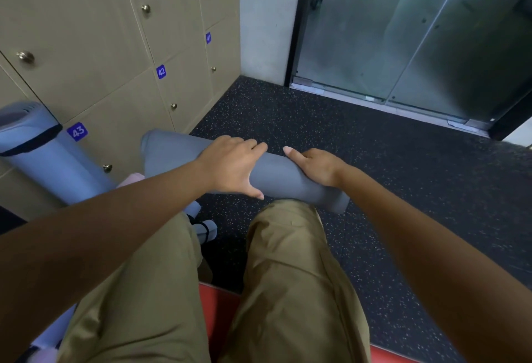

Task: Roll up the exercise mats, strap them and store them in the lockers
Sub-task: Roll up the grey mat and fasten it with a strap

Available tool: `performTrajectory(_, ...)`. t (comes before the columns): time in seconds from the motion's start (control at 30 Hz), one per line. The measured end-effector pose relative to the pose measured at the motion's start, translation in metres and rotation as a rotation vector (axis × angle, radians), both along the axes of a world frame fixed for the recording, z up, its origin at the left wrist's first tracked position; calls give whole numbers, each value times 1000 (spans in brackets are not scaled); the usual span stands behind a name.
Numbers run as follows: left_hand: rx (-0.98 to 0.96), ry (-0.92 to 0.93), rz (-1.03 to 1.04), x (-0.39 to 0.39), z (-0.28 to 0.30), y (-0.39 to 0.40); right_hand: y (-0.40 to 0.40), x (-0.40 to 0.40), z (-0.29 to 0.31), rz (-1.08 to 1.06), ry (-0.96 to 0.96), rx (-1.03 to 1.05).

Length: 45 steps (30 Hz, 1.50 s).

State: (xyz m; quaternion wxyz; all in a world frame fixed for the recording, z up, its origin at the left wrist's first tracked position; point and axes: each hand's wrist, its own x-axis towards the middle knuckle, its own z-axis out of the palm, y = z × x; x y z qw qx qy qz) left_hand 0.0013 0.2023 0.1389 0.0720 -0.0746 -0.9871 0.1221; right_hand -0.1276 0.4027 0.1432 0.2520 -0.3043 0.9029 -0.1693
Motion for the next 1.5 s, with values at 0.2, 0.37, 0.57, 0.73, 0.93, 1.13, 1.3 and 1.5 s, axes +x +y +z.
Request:
performTrajectory(0.2, 37, -18, 45, -6, 1, -1, 16, 7, -11, 2, 459, -63)
performTrajectory(0.37, 184, 6, 142, -8, 9, -10, 37, 5, -1, -135, 695, -175)
performTrajectory(0.57, 519, 52, 246, -10, 22, -8, 43, 6, 50, -266, 456, -478)
performTrajectory(0.73, 813, 116, 265, -2, 33, 8, 43, 13, 99, -262, 309, -757)
performTrajectory(0.93, 1246, 138, 218, 36, 21, 24, 34, 37, 131, -158, 246, -914)
performTrajectory(1.13, 1478, 178, 233, 80, 0, 44, 10, 85, 148, -67, 293, -894)
performTrajectory(1.3, 1556, 248, 216, 116, -17, 52, 0, 126, 159, 66, 305, -803)
performTrajectory(1.5, 1563, 189, 283, 153, -38, 56, -6, 156, 150, 434, 507, -455)
